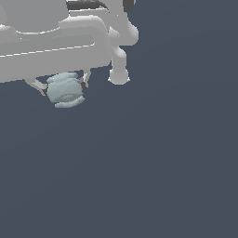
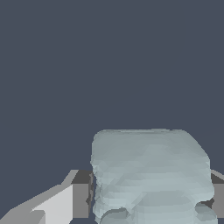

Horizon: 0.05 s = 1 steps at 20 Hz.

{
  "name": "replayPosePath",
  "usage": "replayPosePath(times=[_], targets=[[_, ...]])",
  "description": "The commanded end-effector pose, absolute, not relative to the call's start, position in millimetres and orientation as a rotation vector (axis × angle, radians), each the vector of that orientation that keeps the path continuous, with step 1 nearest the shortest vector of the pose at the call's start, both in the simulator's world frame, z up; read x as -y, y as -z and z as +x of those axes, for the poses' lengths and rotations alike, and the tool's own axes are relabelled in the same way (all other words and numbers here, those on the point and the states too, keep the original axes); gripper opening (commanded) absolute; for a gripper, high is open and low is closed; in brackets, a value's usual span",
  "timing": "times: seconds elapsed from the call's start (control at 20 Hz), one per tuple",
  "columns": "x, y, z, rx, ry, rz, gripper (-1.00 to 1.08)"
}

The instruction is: Pick up the object and move it to a goal position.

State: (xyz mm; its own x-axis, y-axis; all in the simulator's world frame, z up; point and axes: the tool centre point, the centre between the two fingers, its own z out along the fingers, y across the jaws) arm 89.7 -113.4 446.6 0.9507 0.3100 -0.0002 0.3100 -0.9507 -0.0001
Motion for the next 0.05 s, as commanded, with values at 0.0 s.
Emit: replayPosePath(times=[0.0], targets=[[113.6,-447.4,90.0,0.493,0.000,-3.103,-1.00]])
